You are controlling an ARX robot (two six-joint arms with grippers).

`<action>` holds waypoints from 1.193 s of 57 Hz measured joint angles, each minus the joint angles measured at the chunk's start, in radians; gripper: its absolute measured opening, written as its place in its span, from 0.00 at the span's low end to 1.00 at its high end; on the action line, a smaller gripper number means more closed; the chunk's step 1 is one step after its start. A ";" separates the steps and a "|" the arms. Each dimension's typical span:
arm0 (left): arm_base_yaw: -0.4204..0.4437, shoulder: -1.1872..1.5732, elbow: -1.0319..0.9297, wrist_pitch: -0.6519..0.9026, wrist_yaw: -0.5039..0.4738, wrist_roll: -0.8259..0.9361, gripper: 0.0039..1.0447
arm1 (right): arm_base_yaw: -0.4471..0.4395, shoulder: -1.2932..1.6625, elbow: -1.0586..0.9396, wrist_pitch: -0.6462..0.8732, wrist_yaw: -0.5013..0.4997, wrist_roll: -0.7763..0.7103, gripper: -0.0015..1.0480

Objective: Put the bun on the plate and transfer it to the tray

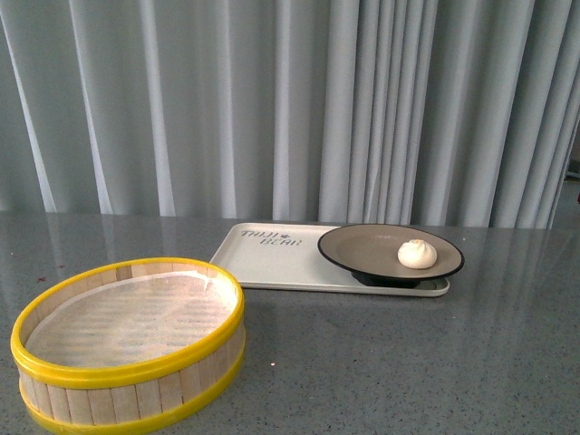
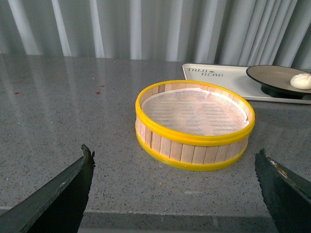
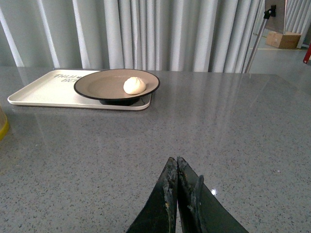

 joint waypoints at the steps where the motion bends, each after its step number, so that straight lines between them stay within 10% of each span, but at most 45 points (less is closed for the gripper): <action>1: 0.000 0.000 0.000 0.000 0.000 0.000 0.94 | 0.000 -0.011 0.000 -0.012 0.000 0.000 0.02; 53: 0.000 0.000 0.000 0.000 0.000 0.000 0.94 | -0.001 -0.417 0.000 -0.420 -0.001 0.000 0.02; 68: 0.000 0.000 0.000 0.000 0.000 0.000 0.94 | -0.001 -0.417 0.000 -0.420 0.000 0.000 0.43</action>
